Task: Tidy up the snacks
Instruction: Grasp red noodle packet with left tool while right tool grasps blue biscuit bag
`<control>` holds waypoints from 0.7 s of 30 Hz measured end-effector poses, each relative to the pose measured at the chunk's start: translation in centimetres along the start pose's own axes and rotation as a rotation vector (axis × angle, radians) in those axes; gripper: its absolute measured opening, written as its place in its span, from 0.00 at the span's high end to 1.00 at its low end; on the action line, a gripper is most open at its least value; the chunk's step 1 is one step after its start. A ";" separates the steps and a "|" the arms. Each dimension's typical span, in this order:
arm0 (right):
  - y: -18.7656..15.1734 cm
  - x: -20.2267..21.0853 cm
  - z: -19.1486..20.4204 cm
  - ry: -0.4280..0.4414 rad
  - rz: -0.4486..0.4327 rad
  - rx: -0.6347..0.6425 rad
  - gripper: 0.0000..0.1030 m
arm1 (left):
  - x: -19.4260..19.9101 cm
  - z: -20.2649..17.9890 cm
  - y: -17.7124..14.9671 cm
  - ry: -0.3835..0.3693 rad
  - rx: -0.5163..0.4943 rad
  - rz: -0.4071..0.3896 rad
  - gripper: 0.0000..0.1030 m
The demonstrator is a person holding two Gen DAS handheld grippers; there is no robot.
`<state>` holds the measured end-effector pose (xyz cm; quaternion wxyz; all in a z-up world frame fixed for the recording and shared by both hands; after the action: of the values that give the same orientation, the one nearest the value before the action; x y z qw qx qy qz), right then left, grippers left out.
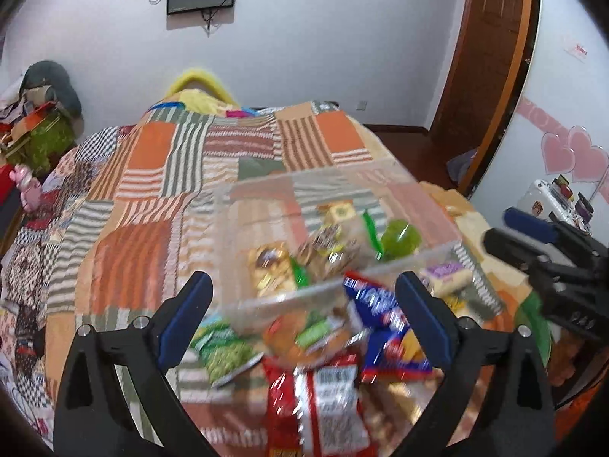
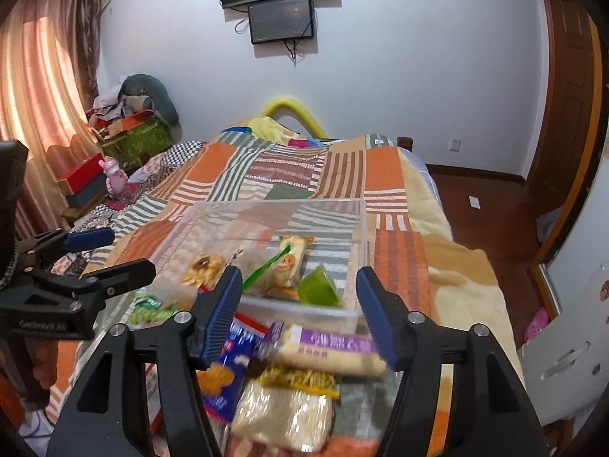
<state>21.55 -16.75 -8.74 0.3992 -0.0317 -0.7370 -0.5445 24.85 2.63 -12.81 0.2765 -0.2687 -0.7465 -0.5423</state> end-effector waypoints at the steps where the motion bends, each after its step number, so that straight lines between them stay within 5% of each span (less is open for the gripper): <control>1: -0.3 0.3 0.2 0.002 0.000 0.003 0.41 | 0.2 0.5 -0.7 0.008 0.003 0.006 0.05; 15: -3.7 0.5 2.4 0.050 0.058 -0.010 0.34 | -3.2 2.1 -9.6 0.007 0.036 0.223 0.05; 21: -4.0 -0.8 2.8 0.079 0.090 -0.033 0.34 | -4.9 1.8 -11.4 0.037 0.004 0.250 0.05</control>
<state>18.60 -15.73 -12.62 0.4515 -0.0496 -0.7094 -0.5389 20.08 0.77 -24.24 0.3562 -0.3493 -0.7029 -0.5071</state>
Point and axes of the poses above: each gripper's, at about its wrist camera, not at the fingertips, and x roughly against the way its jaws point, z to its left, y to its top, the point moved 3 cm from there along -x, roughly the way its jaws point, and after that the axes turned 13 degrees about x, right-handed, at the moved point
